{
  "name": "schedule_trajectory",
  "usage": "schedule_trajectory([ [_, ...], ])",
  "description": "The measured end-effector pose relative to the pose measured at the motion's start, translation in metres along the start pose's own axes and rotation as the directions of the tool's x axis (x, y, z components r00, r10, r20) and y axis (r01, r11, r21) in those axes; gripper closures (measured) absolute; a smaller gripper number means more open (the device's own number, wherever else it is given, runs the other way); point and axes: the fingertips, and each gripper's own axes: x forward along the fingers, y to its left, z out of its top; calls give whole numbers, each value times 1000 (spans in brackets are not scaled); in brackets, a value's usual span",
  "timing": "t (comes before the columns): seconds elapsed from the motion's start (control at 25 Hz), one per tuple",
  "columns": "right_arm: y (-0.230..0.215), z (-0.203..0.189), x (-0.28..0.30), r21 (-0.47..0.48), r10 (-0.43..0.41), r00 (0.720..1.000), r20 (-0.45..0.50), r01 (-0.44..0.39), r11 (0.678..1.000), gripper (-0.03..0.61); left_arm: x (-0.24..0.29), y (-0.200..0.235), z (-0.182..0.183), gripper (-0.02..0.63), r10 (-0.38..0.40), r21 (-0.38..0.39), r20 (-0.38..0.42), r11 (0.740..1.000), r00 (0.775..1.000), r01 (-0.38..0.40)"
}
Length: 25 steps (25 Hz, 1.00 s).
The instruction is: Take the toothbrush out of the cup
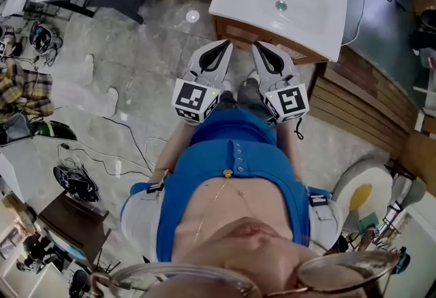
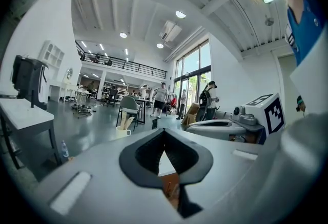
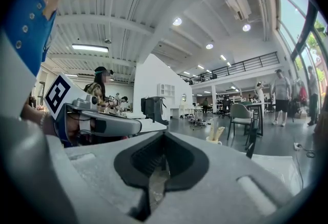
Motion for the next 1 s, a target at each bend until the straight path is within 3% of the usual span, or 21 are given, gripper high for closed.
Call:
schedule_trajectory([
  [0.48,-29,-4,45,21,90,996,5,-90,996,577,42,28,3,612,58,-14,-6,998,998,-58],
  [1.0,-120,15,102,53,128,989,67,-132,990,577,130,64,26,612,125,-8,-2,992,992,-125],
])
